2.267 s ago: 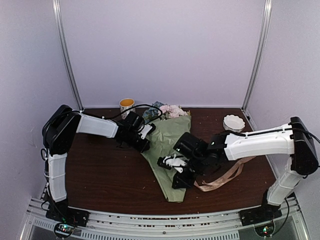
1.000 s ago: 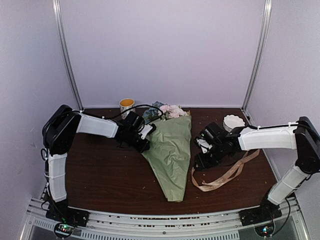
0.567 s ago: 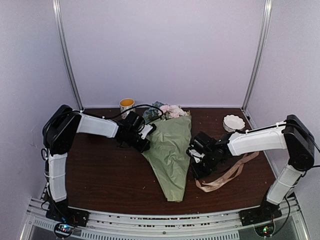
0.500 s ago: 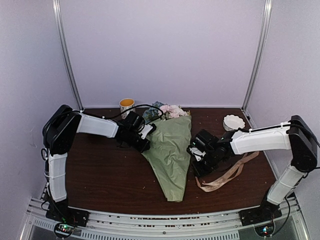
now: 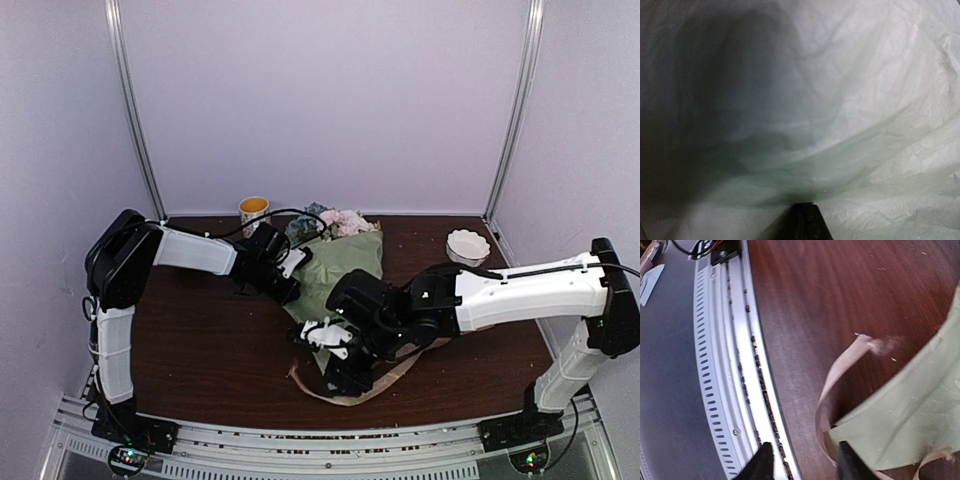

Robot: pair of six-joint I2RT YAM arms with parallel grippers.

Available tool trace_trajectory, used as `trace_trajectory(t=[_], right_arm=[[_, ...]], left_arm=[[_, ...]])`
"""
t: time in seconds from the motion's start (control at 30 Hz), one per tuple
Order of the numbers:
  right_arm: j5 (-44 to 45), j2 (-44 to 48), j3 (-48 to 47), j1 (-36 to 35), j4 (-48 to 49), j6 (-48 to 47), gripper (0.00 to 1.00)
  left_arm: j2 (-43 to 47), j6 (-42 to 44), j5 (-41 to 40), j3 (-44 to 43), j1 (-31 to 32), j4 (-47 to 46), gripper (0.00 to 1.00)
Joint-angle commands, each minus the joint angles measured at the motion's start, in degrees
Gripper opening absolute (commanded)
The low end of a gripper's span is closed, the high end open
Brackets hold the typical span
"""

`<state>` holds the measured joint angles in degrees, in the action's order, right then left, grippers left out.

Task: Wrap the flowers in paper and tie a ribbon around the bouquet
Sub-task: Place the left side of the ribbon at the center of the board, then pick up the right side of the ribbon from the center of the board.

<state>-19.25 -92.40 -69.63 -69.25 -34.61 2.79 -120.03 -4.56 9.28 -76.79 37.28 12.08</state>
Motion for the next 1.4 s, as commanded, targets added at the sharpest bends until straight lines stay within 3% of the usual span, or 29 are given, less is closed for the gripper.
trace_trajectory(t=[0.0,0.03,0.2,0.33,0.37,0.43,0.5,0.57,0.77,0.9,1.2,1.3,1.37], right_arm=[[8.62,-0.47,-2.33,-1.51,0.35,-2.73,0.96],[13.43,0.23,-1.65,-1.15,1.28,-2.25,1.00],[38.92,6.85,0.03,1.55,7.23,-3.48,1.00],[54.17,15.52,6.16,6.56,22.31,0.86,1.00],[51.64,16.93,8.17,8.22,24.31,1.98,1.00],[33.28,18.29,11.23,12.01,22.85,-0.18,1.00],[20.66,16.69,11.04,14.14,17.14,1.57,0.90],[14.15,14.01,10.87,14.97,9.88,4.19,0.78],[13.76,8.62,14.35,15.42,0.26,6.36,0.65],[17.08,5.63,13.19,15.84,-3.61,2.09,0.67],[11.95,-5.75,7.50,16.16,-6.14,-6.93,0.67],[10.78,-6.82,6.68,16.46,-4.80,-7.69,0.51],[9.61,-7.84,5.74,17.09,-4.88,-7.84,0.27]], left_arm=[[-4.60,0.45,-1.96,1.47,-0.54,6.02,0.06],[-4.65,0.51,-1.98,1.54,-0.53,5.98,0.06],[-4.71,0.59,-1.79,1.66,-0.54,5.74,0.06],[-4.74,0.78,-1.74,1.22,-0.54,6.13,0.06],[-4.72,0.71,-1.69,1.21,-0.54,6.12,0.06],[-4.70,0.61,-1.72,1.34,-0.54,5.93,0.06],[-4.69,0.59,-1.68,1.46,-0.51,5.85,0.06],[-4.69,0.60,-1.80,1.39,-0.54,6.17,0.06],[-5.10,0.60,-1.82,0.97,-0.53,6.39,0.06],[-5.13,0.72,-1.65,0.88,-0.54,6.45,0.06],[-5.13,0.77,-1.54,1.20,-0.54,6.31,0.06],[-5.13,0.93,-1.46,1.21,-0.54,6.29,0.06],[-5.13,1.08,-1.43,1.12,-0.52,6.36,0.06]])
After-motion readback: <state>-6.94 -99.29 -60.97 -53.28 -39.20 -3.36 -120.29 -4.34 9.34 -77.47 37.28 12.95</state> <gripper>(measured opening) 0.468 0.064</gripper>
